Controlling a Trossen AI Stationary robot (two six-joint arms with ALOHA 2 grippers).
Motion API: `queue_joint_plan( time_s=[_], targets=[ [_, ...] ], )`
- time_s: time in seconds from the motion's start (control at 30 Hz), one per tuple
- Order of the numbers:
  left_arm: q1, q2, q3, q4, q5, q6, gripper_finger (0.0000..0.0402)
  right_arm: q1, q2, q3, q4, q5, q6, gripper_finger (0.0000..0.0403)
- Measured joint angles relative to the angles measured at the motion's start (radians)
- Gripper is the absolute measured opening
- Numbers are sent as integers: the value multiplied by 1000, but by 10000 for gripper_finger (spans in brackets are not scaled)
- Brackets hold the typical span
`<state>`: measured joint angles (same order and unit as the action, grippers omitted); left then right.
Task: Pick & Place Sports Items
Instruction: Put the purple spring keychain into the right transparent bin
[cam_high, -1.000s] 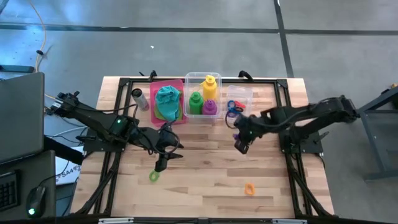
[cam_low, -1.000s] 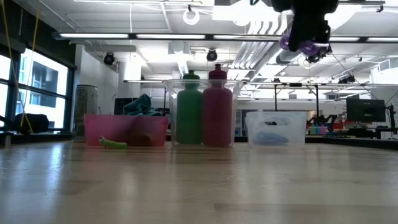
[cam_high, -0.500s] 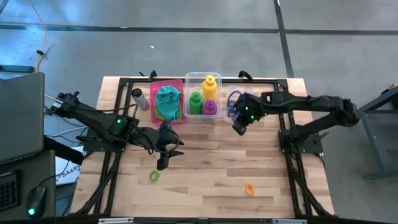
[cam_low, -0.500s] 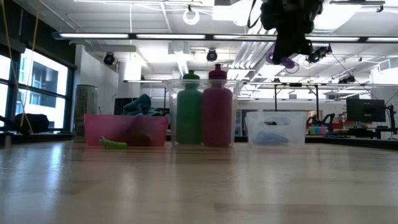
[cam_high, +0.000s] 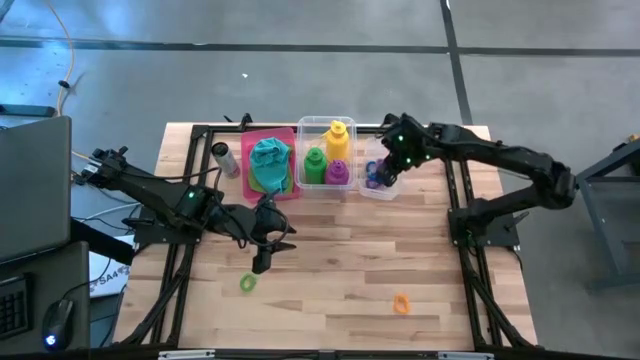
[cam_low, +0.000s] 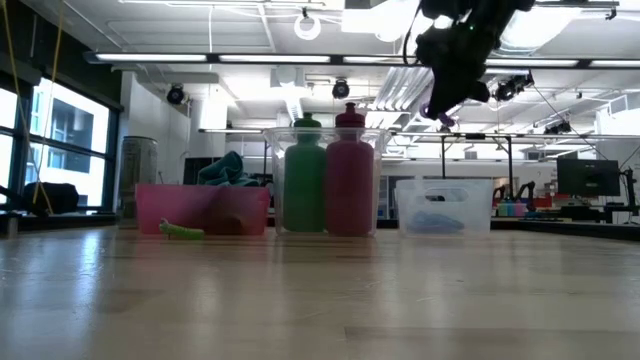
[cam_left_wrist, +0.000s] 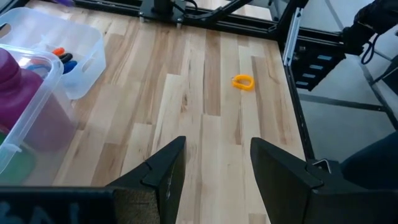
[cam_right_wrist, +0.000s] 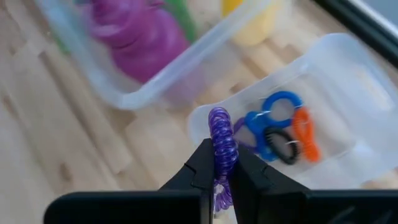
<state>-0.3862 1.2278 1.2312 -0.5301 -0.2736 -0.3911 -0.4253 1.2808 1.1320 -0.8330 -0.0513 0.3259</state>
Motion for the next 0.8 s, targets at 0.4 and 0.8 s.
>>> queue_joint_plan(
  time_s=[0.4, 0.8],
  targets=[
    [0, 0, 0, 9, 0, -3, 177, -169, 103, 0, 50, -16, -162, 15],
    [0, 0, 0, 16, -2, -36, 177, -192, 166, 0, 61, -56, -173, 29]
  ],
)
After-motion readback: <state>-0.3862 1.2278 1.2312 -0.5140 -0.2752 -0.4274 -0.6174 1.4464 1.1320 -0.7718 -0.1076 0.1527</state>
